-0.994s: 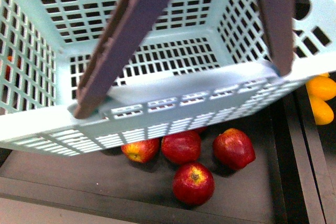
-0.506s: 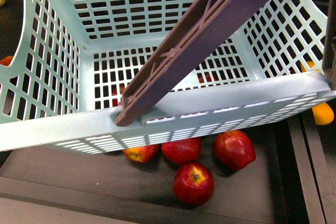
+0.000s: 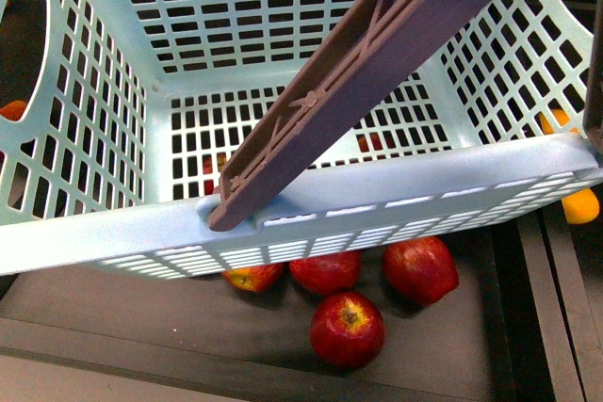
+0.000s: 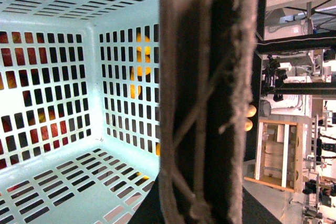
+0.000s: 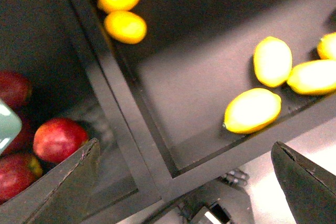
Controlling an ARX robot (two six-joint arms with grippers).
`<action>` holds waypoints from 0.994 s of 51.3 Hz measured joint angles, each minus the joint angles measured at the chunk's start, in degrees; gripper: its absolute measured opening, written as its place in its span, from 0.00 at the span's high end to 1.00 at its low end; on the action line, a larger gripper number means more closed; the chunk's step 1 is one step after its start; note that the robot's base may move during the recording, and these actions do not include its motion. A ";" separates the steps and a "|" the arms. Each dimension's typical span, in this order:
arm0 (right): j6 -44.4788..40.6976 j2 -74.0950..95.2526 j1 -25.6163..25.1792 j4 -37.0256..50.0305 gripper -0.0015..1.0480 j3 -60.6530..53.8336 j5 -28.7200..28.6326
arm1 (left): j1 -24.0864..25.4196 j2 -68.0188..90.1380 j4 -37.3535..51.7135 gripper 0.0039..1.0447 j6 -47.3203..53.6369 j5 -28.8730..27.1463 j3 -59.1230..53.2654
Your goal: Pick lemon and mango into basket
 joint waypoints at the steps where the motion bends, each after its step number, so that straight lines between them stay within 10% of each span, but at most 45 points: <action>1: 0.28 0.87 -1.95 0.94 0.08 0.00 -0.72 | 0.00 0.02 0.00 0.96 -0.13 -0.02 0.00; 20: -9.46 35.95 -31.80 37.31 0.08 6.71 -4.46 | 0.04 0.02 0.02 0.96 -0.13 -0.07 0.04; 36: -5.44 72.19 -34.14 53.18 0.08 22.16 -3.61 | 0.04 0.02 0.02 0.96 -0.17 -0.07 0.04; 51: 3.15 99.73 -32.72 49.92 0.08 42.51 -2.32 | 0.04 0.02 0.00 0.96 -0.22 -0.02 0.04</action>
